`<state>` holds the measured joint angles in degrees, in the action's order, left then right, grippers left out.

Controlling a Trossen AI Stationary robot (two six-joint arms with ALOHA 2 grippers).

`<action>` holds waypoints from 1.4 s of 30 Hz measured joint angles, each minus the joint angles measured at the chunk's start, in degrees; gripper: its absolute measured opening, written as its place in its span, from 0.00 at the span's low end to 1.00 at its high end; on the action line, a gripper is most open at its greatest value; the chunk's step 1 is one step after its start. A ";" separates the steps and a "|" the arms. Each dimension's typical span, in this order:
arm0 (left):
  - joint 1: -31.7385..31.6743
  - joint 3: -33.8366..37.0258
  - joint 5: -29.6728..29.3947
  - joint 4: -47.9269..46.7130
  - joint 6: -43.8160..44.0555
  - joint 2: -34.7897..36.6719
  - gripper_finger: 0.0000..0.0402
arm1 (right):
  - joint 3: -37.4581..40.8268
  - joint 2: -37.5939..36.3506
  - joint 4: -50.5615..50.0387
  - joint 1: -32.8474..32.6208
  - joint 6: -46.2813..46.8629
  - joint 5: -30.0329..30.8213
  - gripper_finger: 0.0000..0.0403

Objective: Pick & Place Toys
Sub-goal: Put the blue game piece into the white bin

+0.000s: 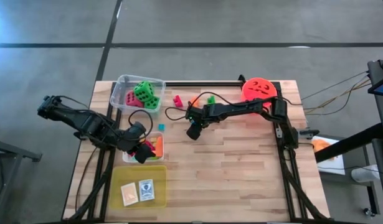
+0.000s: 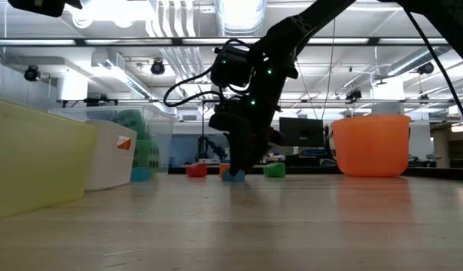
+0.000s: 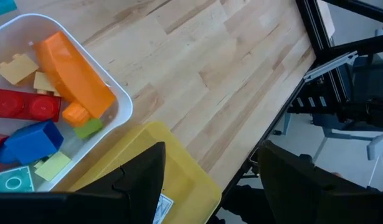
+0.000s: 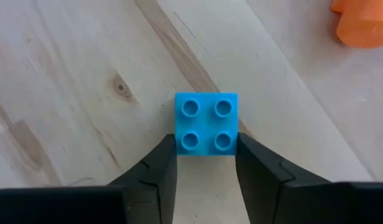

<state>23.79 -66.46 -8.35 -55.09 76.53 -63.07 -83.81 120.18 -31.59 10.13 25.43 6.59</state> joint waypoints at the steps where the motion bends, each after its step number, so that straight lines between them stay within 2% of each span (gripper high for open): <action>1: 0.02 0.00 -0.01 0.00 0.00 0.00 0.61 | 0.00 0.00 0.00 0.00 0.00 0.00 0.30; 9: 0.02 0.00 0.00 0.00 -0.02 -0.02 0.61 | 0.00 0.00 -0.36 0.00 -0.10 -0.42 0.35; 17: 0.02 0.01 -0.01 0.00 -0.04 -0.02 0.61 | 0.00 -0.16 -1.47 -0.29 -2.97 -5.02 0.36; 26: 0.02 0.04 -0.01 -0.02 -0.24 -0.02 0.61 | 0.02 -0.41 -3.20 -3.00 -9.51 -22.18 0.36; 31: 0.02 0.04 -0.01 -0.04 0.45 -0.02 0.61 | -0.93 -1.93 -4.78 -5.49 -10.70 -22.51 0.36; 38: 0.04 0.04 -1.40 -0.03 5.77 -0.02 0.61 | -3.61 -10.34 -4.21 -8.09 -11.35 -21.31 0.36; 42: 0.04 0.16 -6.70 1.02 9.44 -0.04 0.61 | -5.77 -16.58 -3.35 -9.63 -11.93 -15.36 0.36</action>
<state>23.83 -66.30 -15.05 -54.07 85.97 -63.11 -89.58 103.60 -34.94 0.50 13.50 -8.77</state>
